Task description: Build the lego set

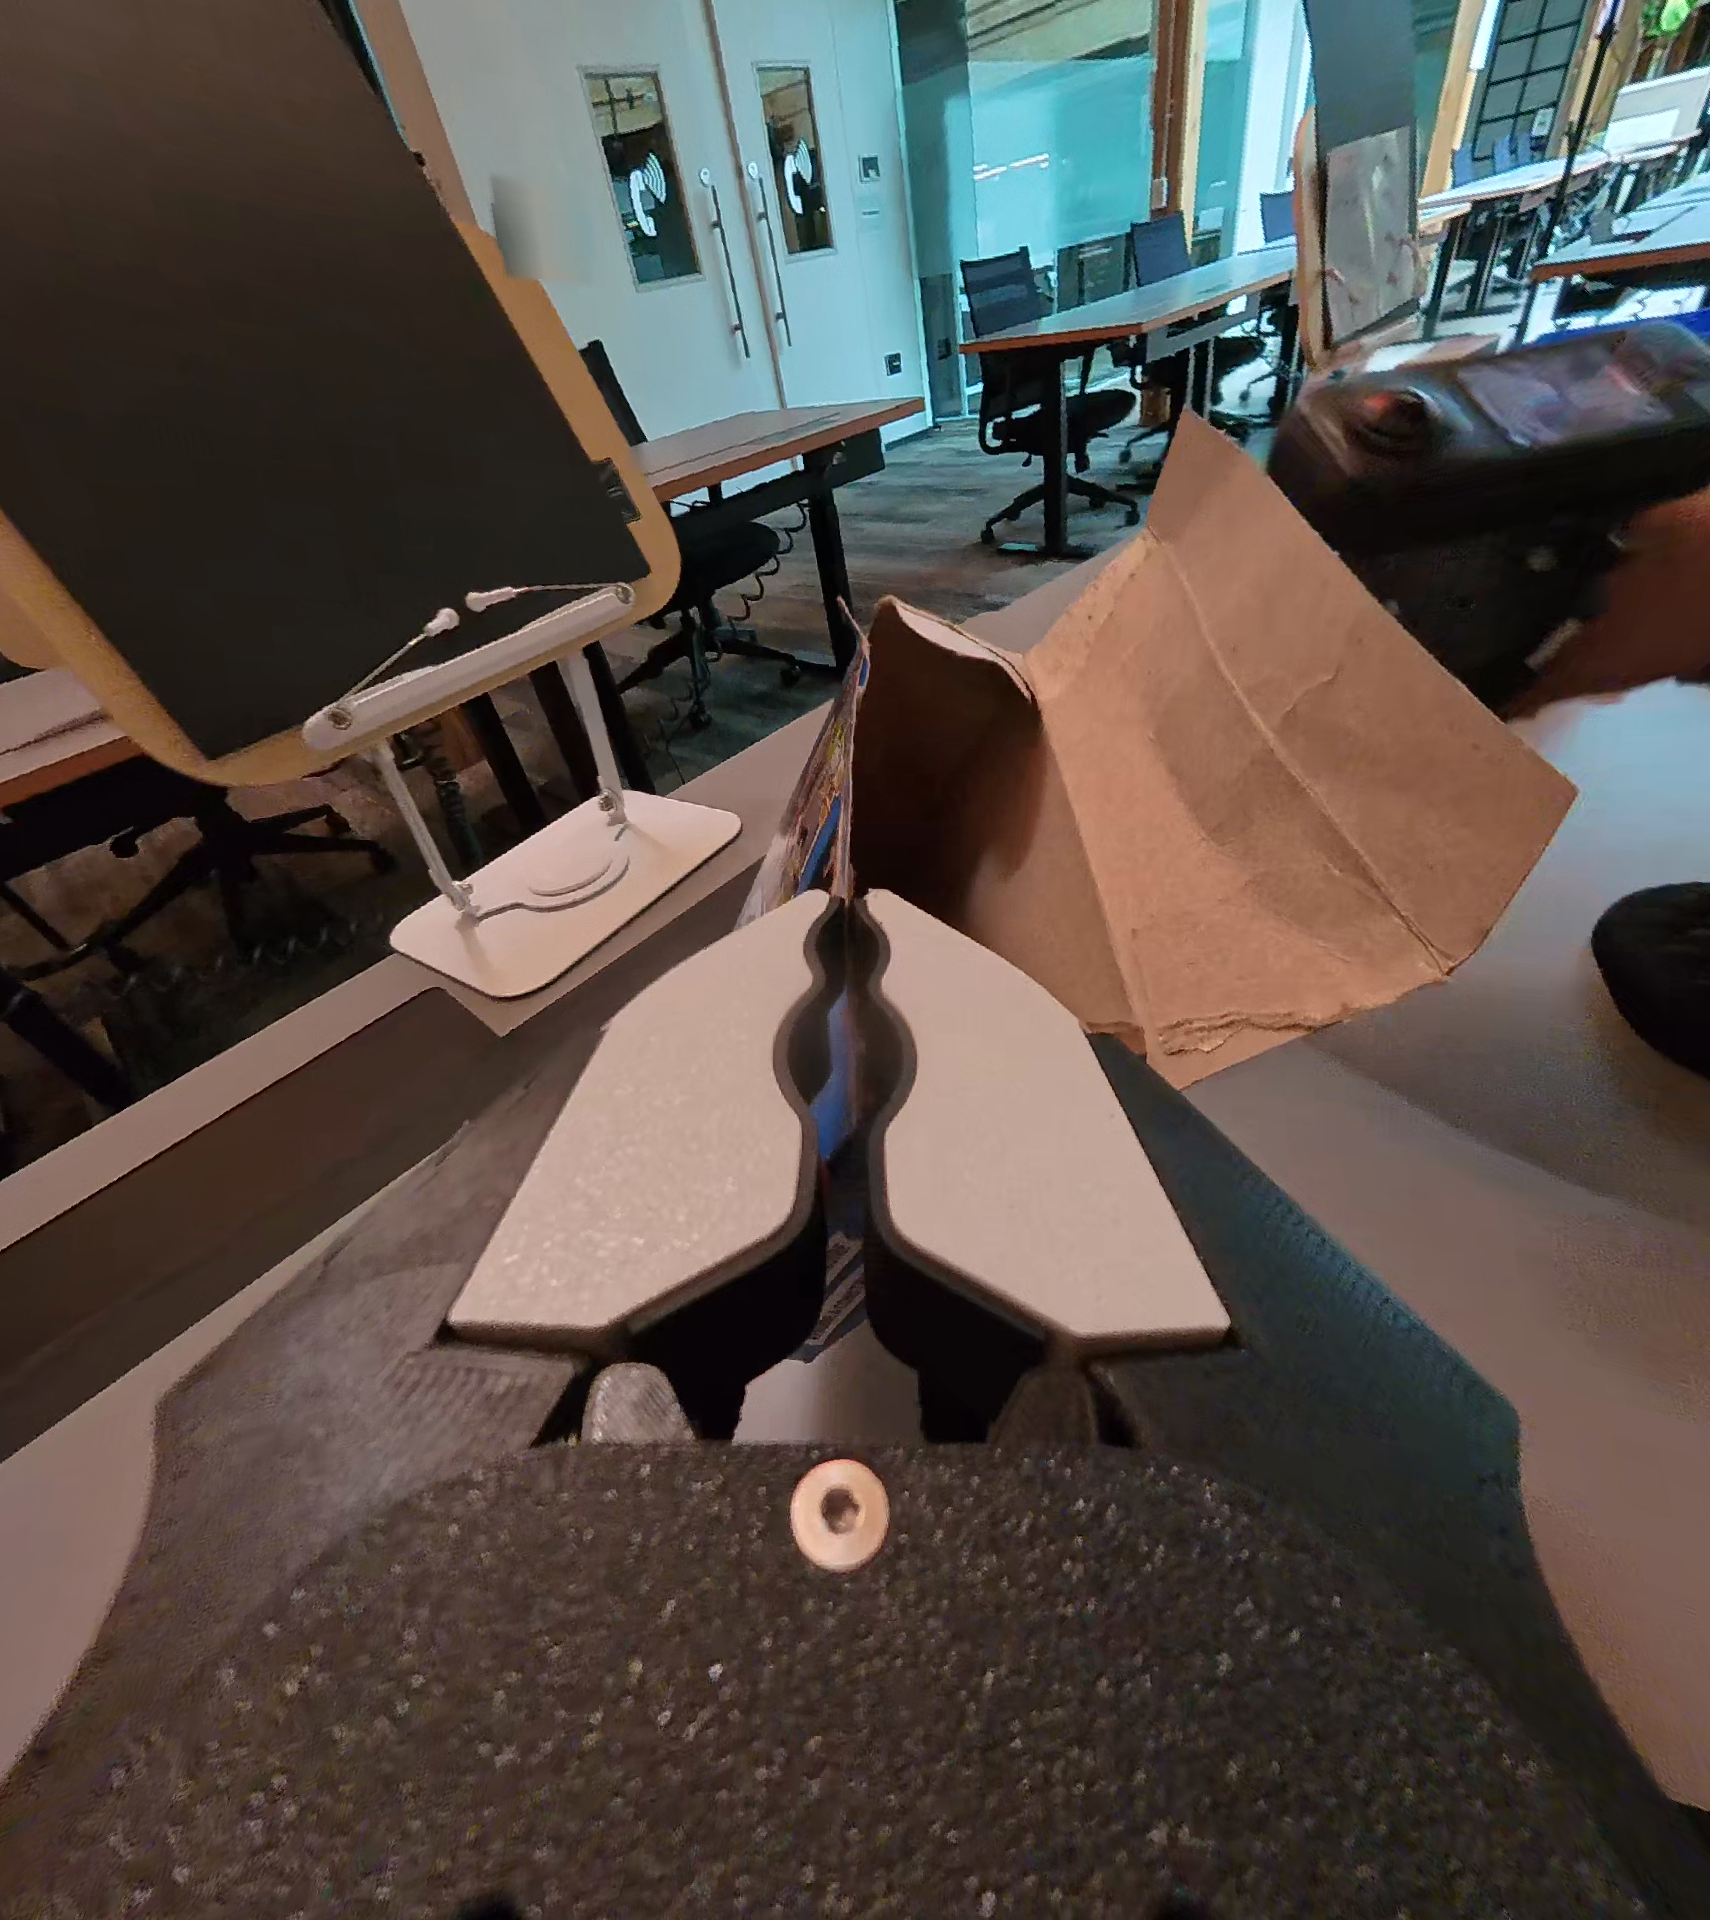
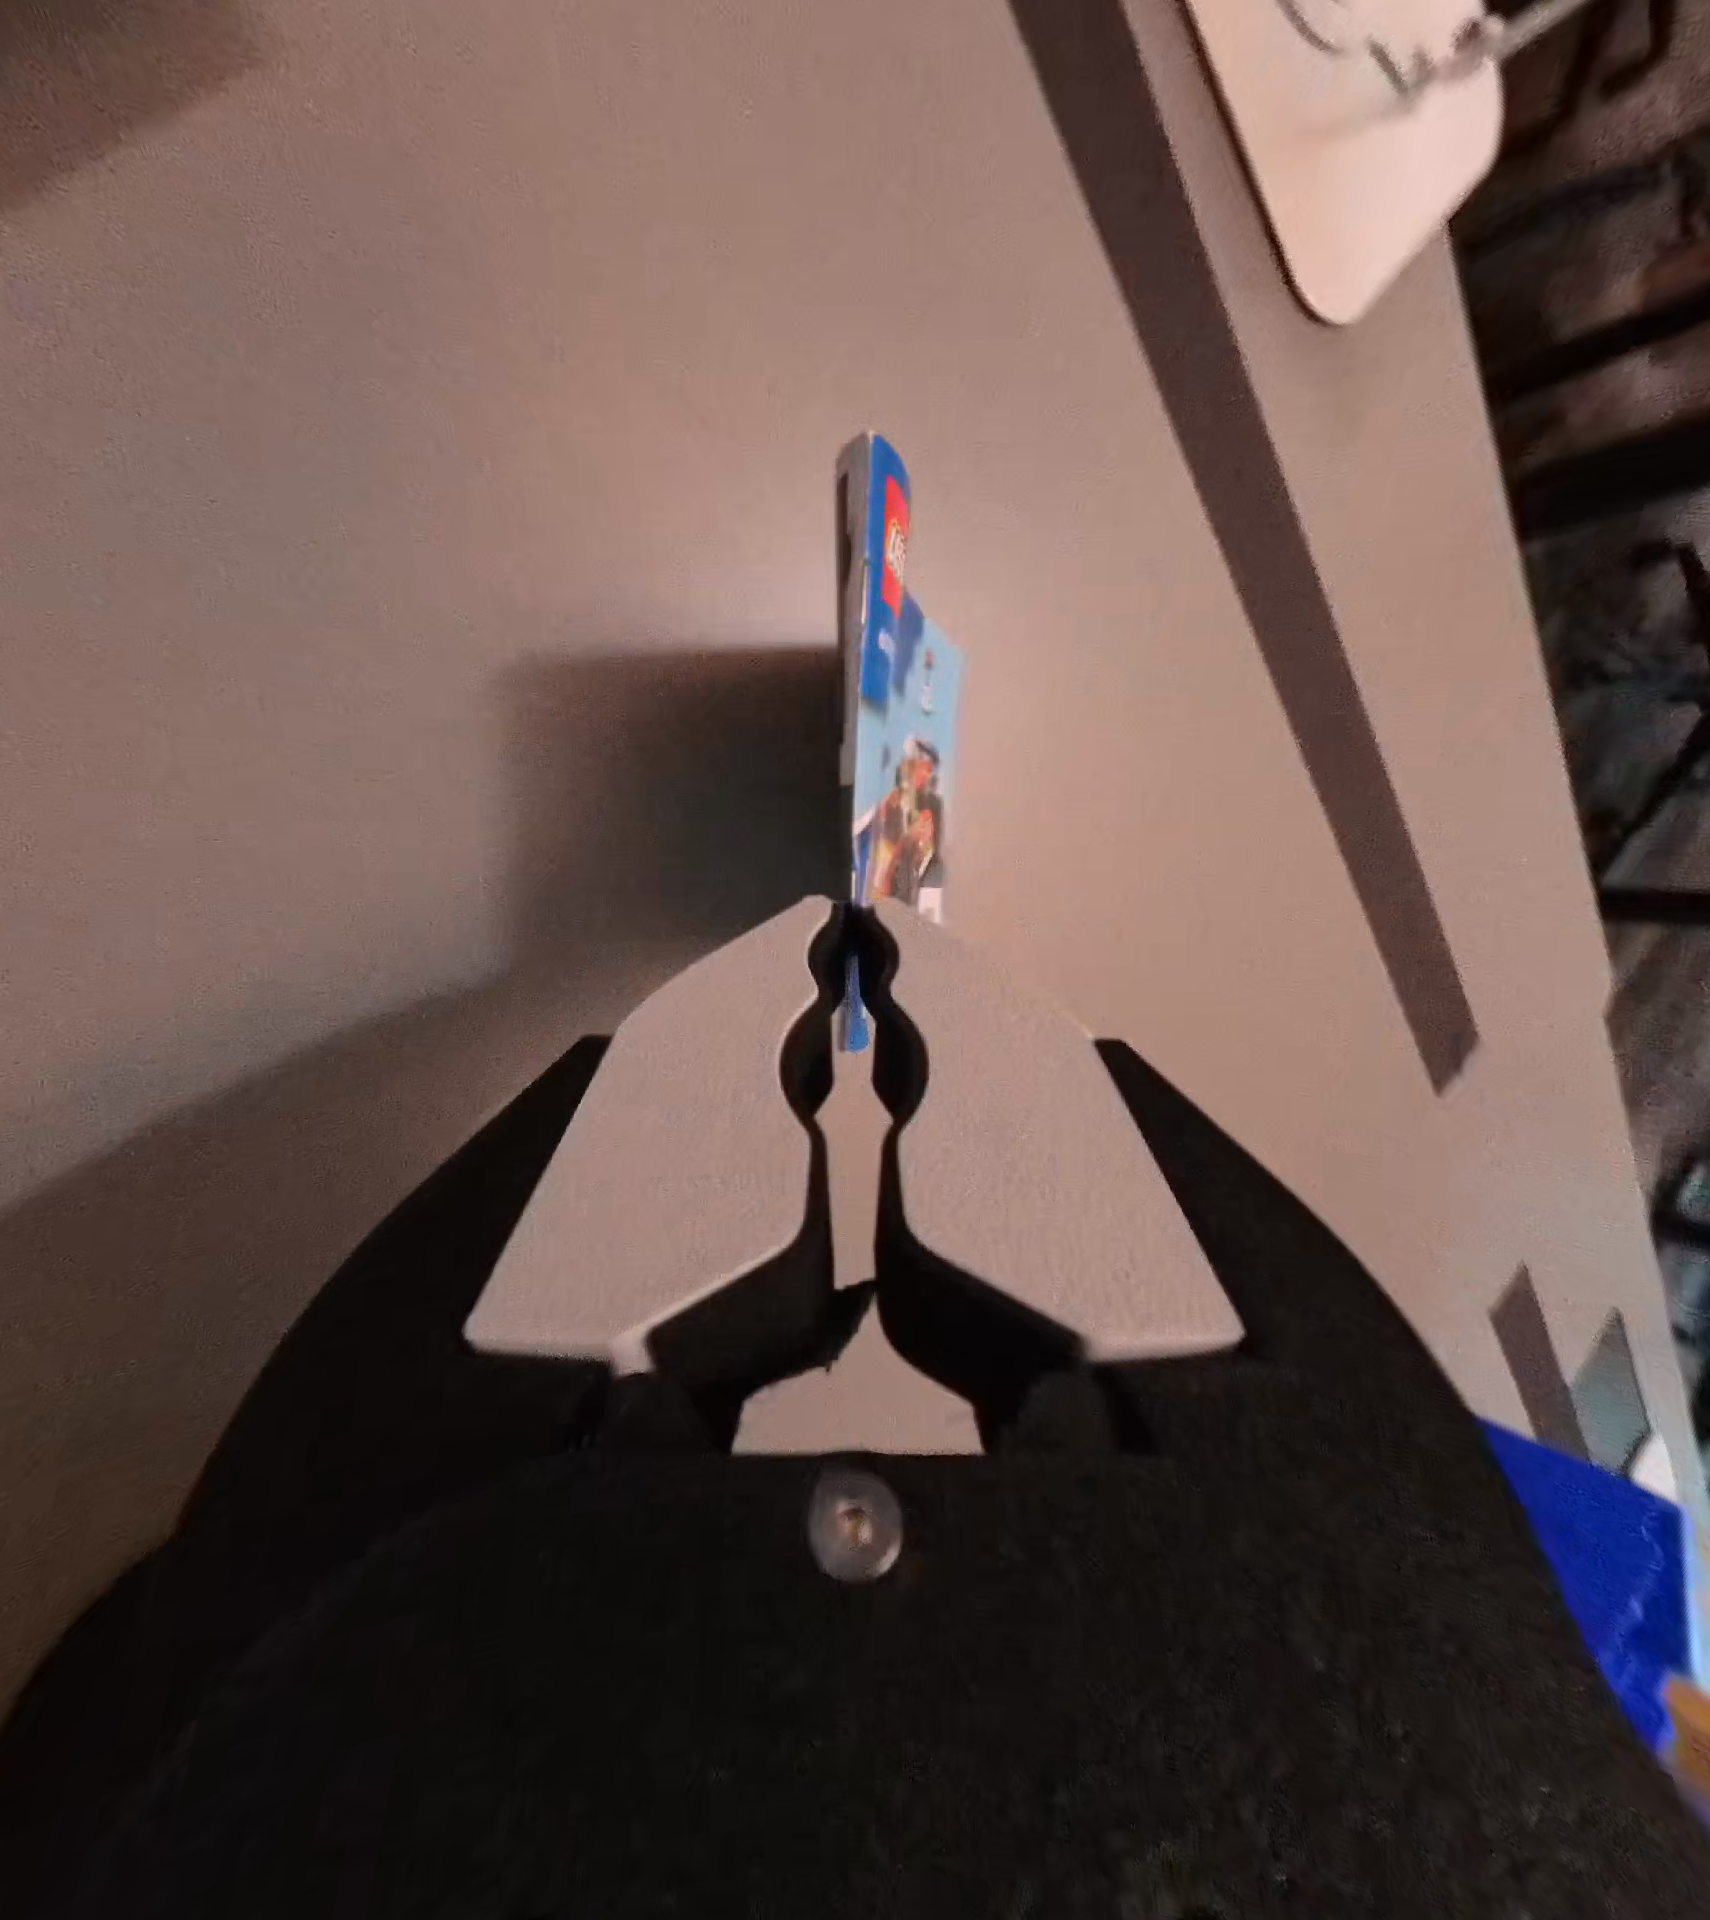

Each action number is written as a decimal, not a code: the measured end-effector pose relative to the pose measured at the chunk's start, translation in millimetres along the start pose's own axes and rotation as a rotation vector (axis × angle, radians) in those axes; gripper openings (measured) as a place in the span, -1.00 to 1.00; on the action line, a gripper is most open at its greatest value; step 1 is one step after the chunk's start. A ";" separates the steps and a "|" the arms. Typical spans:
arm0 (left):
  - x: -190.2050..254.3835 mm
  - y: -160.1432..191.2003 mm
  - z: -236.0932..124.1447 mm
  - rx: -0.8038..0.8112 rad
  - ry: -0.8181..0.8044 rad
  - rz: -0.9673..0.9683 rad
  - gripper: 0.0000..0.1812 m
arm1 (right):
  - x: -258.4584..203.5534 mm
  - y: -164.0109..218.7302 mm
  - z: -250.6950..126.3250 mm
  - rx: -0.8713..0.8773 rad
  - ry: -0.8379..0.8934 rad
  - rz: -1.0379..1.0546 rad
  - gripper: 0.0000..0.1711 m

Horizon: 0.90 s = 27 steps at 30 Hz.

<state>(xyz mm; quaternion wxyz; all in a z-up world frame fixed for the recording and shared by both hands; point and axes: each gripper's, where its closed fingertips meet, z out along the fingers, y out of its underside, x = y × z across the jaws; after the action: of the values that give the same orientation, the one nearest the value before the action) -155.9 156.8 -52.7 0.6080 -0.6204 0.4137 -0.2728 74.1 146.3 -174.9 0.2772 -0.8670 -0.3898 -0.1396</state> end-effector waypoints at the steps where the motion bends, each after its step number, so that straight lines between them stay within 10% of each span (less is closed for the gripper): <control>1: -2.1 0.3 -1.3 0.006 -0.010 -0.002 -1.00 | 14.2 -0.2 1.2 -0.045 0.025 0.030 -0.98; 12: -20.1 -1.8 -33.5 0.032 -0.084 -0.021 -1.00 | -48.3 -106.2 8.8 0.328 -0.687 0.494 -0.56; 22: -11.4 6.0 -25.9 0.007 -0.052 0.019 -0.99 | -47.0 -41.5 75.2 0.180 -0.601 -0.359 0.45; 27: -9.4 12.8 -24.5 -0.004 -0.043 0.032 -0.99 | -46.3 -35.0 97.8 0.089 -0.689 -0.517 0.56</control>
<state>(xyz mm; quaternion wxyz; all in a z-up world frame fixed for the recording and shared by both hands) -183.6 152.8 -61.0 0.6197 -0.6205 0.4110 -0.2490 19.9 195.3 -262.1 0.1238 -0.7239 -0.6697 0.1100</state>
